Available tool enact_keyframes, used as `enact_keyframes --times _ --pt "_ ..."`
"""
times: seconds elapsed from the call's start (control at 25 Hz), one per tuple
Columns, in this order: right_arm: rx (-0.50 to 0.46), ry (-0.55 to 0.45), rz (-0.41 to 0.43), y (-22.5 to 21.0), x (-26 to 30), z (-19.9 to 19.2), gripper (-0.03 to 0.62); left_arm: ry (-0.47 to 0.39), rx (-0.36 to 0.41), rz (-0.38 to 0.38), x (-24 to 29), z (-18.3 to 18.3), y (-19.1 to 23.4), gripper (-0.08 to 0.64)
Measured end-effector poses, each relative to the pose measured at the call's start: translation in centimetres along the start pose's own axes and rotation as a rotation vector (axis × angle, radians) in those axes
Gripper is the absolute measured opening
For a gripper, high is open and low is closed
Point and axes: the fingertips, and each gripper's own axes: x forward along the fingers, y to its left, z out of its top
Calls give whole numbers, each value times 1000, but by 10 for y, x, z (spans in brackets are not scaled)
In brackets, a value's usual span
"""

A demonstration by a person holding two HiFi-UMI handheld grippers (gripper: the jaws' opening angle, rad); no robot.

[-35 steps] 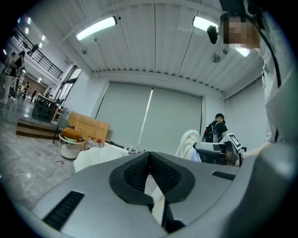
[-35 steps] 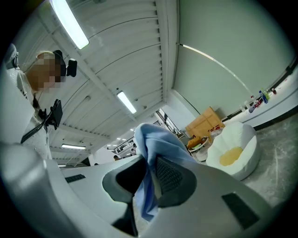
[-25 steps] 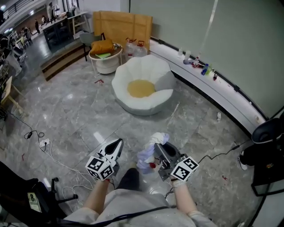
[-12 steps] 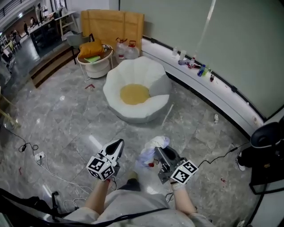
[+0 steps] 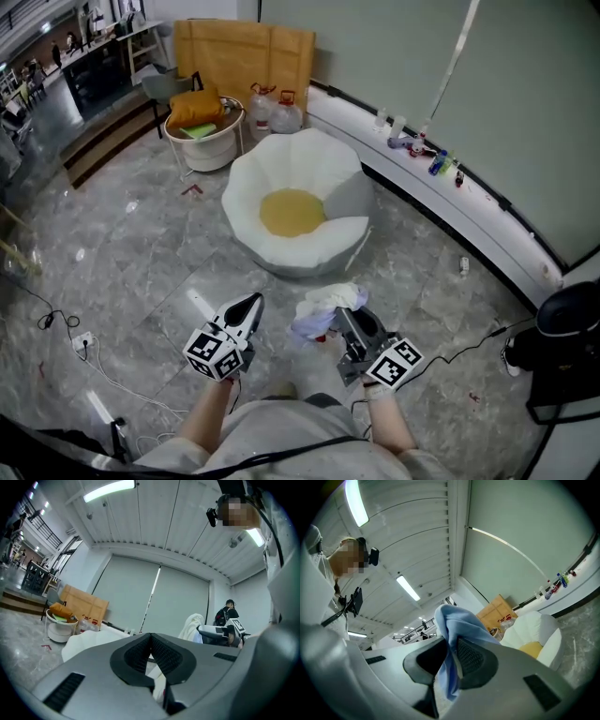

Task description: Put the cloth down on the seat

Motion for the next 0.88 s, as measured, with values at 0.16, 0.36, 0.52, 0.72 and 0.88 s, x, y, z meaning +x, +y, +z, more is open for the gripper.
enact_keyframes --times 0.16,0.36,0.52,0.72,0.88 --pt "40 -12 9 -20 26 8 80 5 -15 10 16 2 21 14" --pt "31 31 26 -45 57 10 80 10 -27 20 35 0 42 14" --pt "40 43 48 -68 88 14 80 15 -32 43 57 1 69 14" --pt "51 66 91 -98 125 23 80 19 -39 72 96 10 107 14" --pt "61 85 112 -128 150 34 80 6 -41 85 133 15 131 14"
